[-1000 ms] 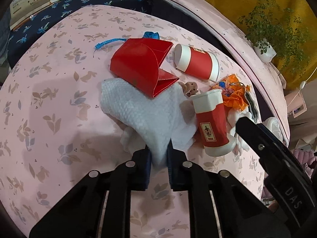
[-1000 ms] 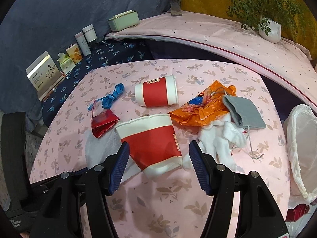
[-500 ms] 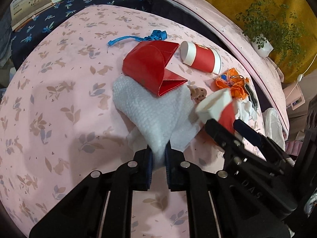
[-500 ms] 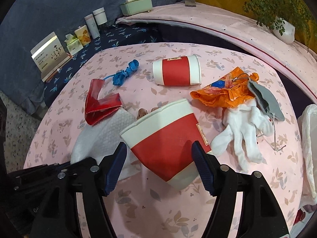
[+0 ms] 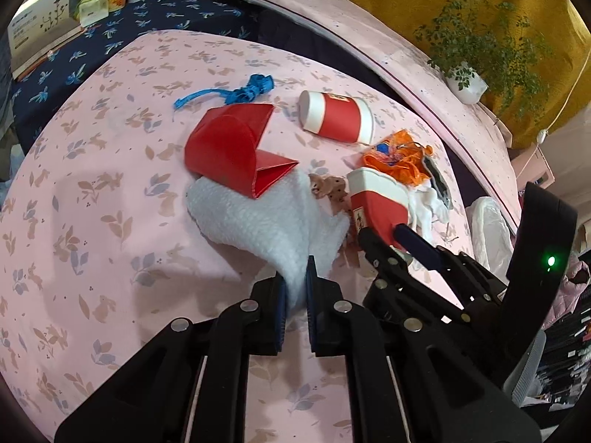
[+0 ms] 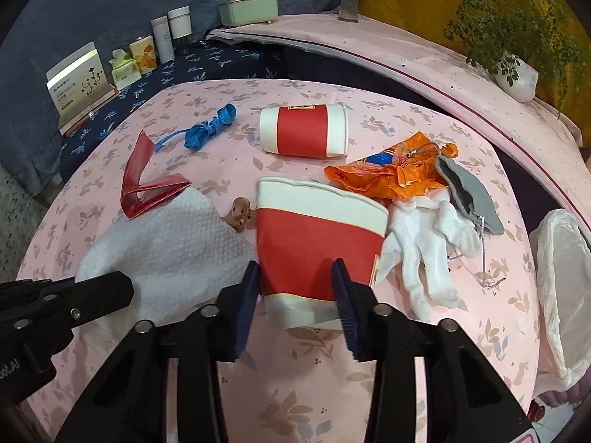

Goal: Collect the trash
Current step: 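Grasp the white tissue with the left tool while the right tool grasps the red-white cup, then carry tissue and cup to the bin and open both tools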

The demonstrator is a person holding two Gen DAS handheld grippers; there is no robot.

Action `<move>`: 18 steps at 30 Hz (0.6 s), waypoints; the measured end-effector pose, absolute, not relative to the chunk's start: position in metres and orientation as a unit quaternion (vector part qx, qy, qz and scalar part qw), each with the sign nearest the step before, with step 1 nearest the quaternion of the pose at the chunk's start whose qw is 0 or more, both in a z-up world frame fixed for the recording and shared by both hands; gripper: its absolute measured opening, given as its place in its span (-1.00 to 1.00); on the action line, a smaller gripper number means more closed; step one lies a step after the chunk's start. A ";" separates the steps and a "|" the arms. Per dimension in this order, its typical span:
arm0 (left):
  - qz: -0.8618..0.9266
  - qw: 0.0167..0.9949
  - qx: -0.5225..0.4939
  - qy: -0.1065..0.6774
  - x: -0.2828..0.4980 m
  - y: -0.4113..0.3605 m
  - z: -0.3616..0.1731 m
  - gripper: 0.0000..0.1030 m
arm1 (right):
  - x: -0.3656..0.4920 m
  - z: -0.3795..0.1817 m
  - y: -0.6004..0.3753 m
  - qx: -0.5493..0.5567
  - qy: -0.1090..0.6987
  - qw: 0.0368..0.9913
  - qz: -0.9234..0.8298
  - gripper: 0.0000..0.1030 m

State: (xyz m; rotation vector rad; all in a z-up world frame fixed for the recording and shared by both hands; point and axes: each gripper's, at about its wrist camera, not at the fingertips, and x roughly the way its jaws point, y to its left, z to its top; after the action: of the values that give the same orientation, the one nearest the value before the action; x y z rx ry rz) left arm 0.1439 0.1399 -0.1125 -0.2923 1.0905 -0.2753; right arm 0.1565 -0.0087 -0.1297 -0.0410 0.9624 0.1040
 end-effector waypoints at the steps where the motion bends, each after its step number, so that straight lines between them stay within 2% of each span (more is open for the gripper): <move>1: -0.130 0.837 -0.135 0.514 0.144 0.137 -0.111 -0.84 | 0.156 -0.127 -0.012 -0.011 0.462 0.885 0.052 -0.51; 4: -0.135 0.838 -0.131 0.512 0.146 0.128 -0.106 -0.87 | 0.154 -0.118 -0.021 0.002 0.456 0.888 0.053 -0.60; 18: -0.201 0.855 -0.101 0.467 0.144 0.058 -0.042 -0.91 | 0.126 -0.062 -0.083 0.076 0.406 0.910 0.047 -0.64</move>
State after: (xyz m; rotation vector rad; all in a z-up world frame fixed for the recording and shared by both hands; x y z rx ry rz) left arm 0.1445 0.0579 -0.0418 -0.2121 0.9829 -0.4231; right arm 0.1260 -0.0830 -0.0617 0.1573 0.8369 0.0959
